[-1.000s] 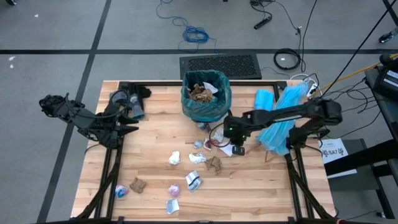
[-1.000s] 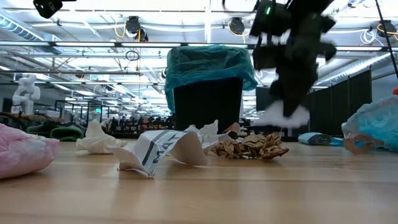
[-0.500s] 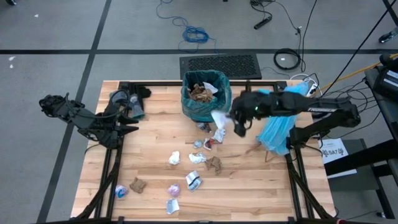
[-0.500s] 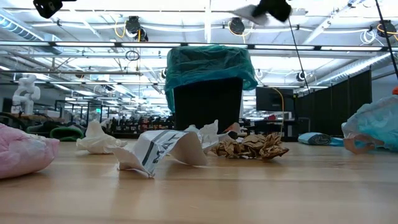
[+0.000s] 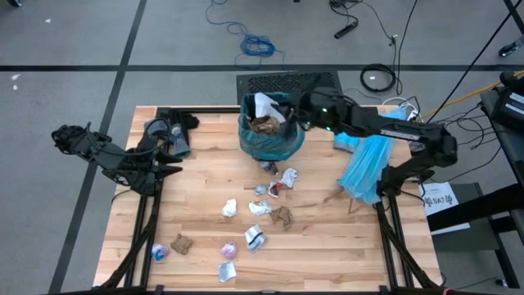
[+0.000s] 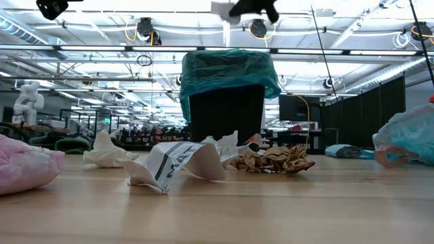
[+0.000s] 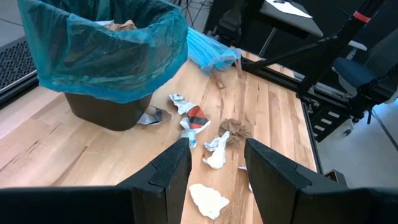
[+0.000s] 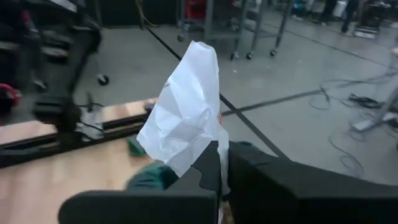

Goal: Place trash/remove bag and relplace
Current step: Put the white paper into the trash bin, then put the brown napkin into the trash bin

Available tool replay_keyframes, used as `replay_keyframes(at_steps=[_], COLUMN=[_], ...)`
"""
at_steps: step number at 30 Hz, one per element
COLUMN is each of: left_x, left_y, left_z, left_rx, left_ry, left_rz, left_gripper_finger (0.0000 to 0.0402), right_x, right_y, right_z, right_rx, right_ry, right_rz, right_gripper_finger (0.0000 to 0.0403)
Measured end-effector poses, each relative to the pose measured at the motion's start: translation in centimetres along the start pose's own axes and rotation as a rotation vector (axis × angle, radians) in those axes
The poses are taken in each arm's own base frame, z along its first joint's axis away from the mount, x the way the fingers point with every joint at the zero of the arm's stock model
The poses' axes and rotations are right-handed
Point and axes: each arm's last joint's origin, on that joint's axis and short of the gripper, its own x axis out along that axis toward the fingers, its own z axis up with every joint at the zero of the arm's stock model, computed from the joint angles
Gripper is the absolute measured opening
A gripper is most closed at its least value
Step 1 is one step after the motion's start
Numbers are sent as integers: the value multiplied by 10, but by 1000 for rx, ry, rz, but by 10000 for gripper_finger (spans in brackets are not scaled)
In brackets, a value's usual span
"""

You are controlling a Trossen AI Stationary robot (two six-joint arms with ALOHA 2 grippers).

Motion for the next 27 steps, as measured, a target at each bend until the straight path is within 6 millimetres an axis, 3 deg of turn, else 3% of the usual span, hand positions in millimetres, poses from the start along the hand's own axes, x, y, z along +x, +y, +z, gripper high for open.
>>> replay_keyframes(at_steps=[7, 12, 27], left_x=[0, 0, 0], left_y=[0, 0, 0], left_z=[0, 0, 0], left_rx=[0, 0, 0], left_ry=[0, 1, 1], left_rz=[0, 0, 0], left_gripper_finger=[154, 154, 154], right_x=[37, 49, 51], right_y=[-6, -4, -8], right_z=[-21, -23, -26], right_rx=[10, 21, 88], right_ry=[63, 19, 46], right_rz=[-1, 12, -4], right_gripper_finger=[0, 14, 163])
